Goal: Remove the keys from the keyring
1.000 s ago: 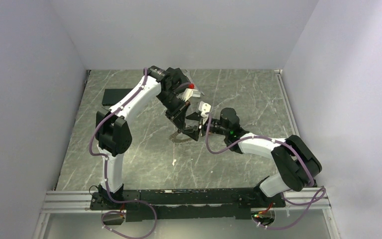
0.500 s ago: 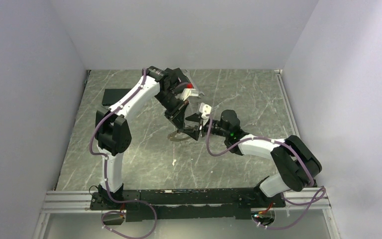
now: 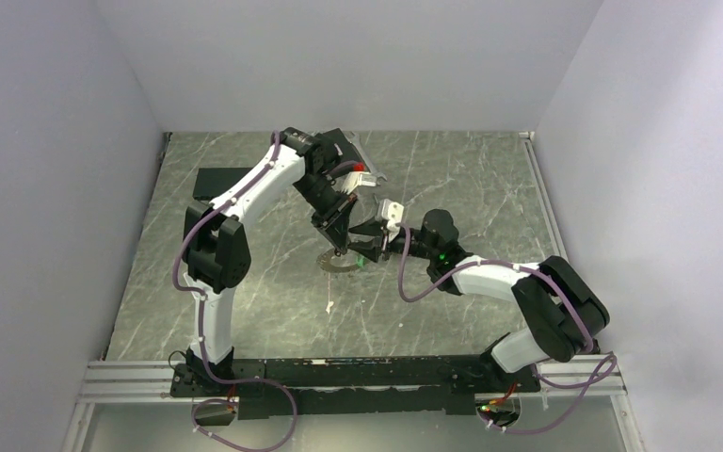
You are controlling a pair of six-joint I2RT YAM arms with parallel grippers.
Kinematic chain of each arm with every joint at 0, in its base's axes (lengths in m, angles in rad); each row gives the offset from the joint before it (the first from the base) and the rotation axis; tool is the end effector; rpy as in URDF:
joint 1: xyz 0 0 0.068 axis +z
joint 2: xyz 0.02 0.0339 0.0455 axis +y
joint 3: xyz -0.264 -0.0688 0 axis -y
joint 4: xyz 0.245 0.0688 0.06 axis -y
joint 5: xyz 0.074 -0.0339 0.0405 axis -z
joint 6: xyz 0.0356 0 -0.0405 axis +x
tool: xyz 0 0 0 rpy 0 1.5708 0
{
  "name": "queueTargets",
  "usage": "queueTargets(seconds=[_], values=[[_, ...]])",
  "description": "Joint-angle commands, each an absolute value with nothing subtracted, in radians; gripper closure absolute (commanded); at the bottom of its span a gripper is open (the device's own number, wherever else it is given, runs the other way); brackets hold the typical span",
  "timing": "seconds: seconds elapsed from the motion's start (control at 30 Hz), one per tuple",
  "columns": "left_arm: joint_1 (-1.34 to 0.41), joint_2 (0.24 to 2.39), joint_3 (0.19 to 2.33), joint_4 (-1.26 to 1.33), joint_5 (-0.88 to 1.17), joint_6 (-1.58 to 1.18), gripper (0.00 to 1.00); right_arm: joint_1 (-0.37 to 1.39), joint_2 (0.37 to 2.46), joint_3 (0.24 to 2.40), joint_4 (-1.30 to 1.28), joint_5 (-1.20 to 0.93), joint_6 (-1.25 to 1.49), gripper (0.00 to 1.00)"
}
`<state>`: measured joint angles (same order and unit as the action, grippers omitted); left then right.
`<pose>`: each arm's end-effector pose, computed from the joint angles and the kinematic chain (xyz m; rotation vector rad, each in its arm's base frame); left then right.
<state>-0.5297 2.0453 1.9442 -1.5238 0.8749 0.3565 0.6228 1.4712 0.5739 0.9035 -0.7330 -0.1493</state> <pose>0.3186 -0.2182 0.2866 -1.1431 -2.4895 1.2698 0.2248 0.1908 0.2227 -1.1275 1.1991 0.9353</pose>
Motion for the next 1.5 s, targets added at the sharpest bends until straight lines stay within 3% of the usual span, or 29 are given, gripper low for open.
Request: queueTargets(seconds=[0.0,0.1,0.23,0.5,0.77,1.1,1.17,1.33,1.47], values=[[-0.541,2.061,1.947,-1.498,0.918,0.386,1.00,0.635,1.432,0.605,1.020,-0.782,-0.176,0.62],[-0.539,2.059,1.944,-1.492,0.903,0.387,1.00,0.635,1.426,0.604,1.015,-0.795,-0.178,0.78],[-0.525,2.057,1.957,-1.485,0.878,0.393,0.92,0.635,1.423,0.604,1.007,-0.822,-0.164,1.00],[-0.451,1.924,1.828,-1.274,0.859,0.359,0.78,0.634,1.437,0.622,0.994,-0.782,-0.055,1.00],[-0.448,1.754,1.593,-0.930,0.875,0.230,0.76,0.634,1.466,0.639,1.015,-0.747,0.084,1.00],[-0.448,1.693,1.423,-0.691,0.903,0.112,0.75,0.612,1.476,0.652,1.038,-0.691,0.226,1.00],[-0.447,1.689,1.409,-0.674,0.911,0.109,0.77,0.612,1.476,0.651,1.041,-0.696,0.229,1.00],[-0.446,1.680,1.440,-0.760,0.926,0.168,1.00,0.590,1.480,0.671,0.960,-0.782,0.144,1.00],[-0.446,1.689,1.446,-0.868,0.922,0.228,1.00,0.573,1.472,0.687,0.824,-0.884,-0.045,1.00]])
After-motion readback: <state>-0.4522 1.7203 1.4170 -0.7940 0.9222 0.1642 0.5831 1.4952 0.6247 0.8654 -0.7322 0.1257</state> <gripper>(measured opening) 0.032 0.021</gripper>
